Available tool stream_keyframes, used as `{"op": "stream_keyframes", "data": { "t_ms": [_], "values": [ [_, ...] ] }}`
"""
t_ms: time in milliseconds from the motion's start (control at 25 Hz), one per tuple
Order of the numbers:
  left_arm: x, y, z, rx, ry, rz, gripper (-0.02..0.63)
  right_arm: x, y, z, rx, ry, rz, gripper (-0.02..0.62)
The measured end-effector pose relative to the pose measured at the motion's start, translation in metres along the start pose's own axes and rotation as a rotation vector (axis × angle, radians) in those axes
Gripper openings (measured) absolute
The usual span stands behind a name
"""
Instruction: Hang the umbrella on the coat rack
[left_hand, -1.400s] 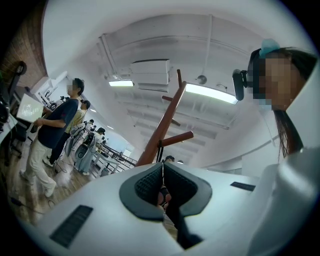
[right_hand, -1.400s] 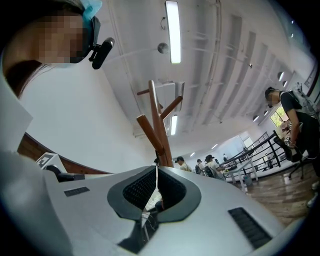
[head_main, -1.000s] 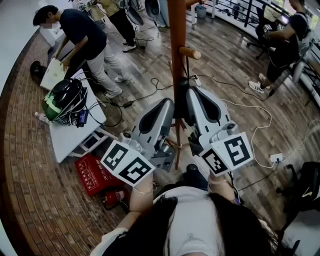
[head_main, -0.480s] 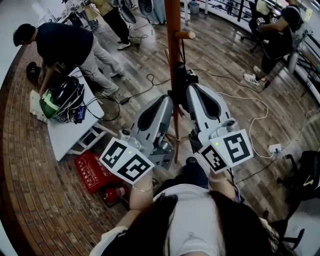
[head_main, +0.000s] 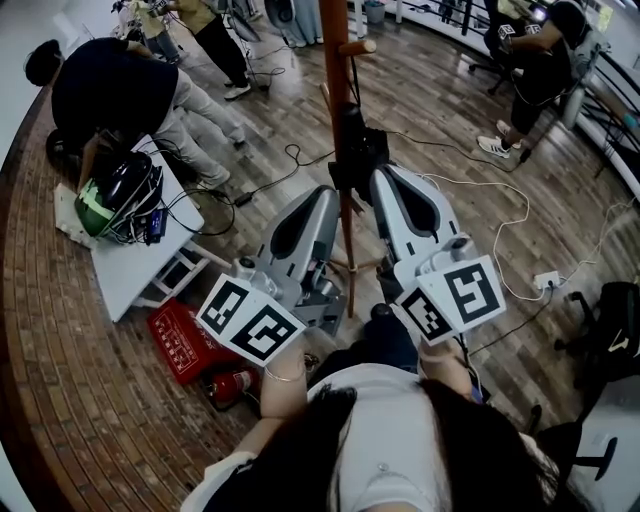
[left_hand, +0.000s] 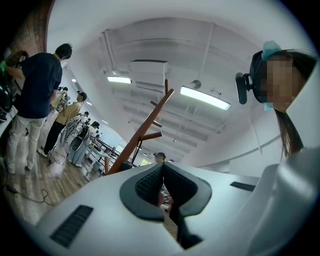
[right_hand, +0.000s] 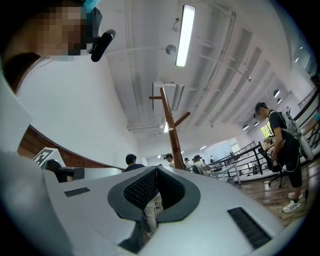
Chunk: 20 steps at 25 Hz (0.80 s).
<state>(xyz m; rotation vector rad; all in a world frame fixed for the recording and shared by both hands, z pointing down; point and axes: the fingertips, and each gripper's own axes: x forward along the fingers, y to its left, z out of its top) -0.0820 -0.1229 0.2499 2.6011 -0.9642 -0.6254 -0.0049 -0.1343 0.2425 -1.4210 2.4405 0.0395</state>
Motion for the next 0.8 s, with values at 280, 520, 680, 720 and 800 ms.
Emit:
{"op": "stream_keyframes", "data": {
  "t_ms": [280,520,680,720,800],
  "values": [
    [-0.018,-0.011,0.000,-0.002,-0.004,-0.013,0.012,-0.015,0.015,0.002,-0.010,-0.007,-0.012,0.035],
    [-0.033,-0.011,0.002,-0.010,-0.011,-0.012,0.012,-0.020,0.028,0.001,-0.019,-0.010,-0.020,0.035],
    [-0.041,-0.012,0.003,-0.015,-0.018,-0.013,0.012,-0.026,0.033,0.000,-0.023,-0.010,-0.025,0.035],
    [-0.043,-0.013,0.004,-0.015,-0.020,-0.014,0.012,-0.028,0.035,0.000,-0.023,-0.010,-0.025,0.035],
    [-0.047,-0.014,0.005,-0.014,-0.025,-0.017,0.012,-0.030,0.039,-0.001,-0.023,-0.009,-0.023,0.035]
  ]
}}
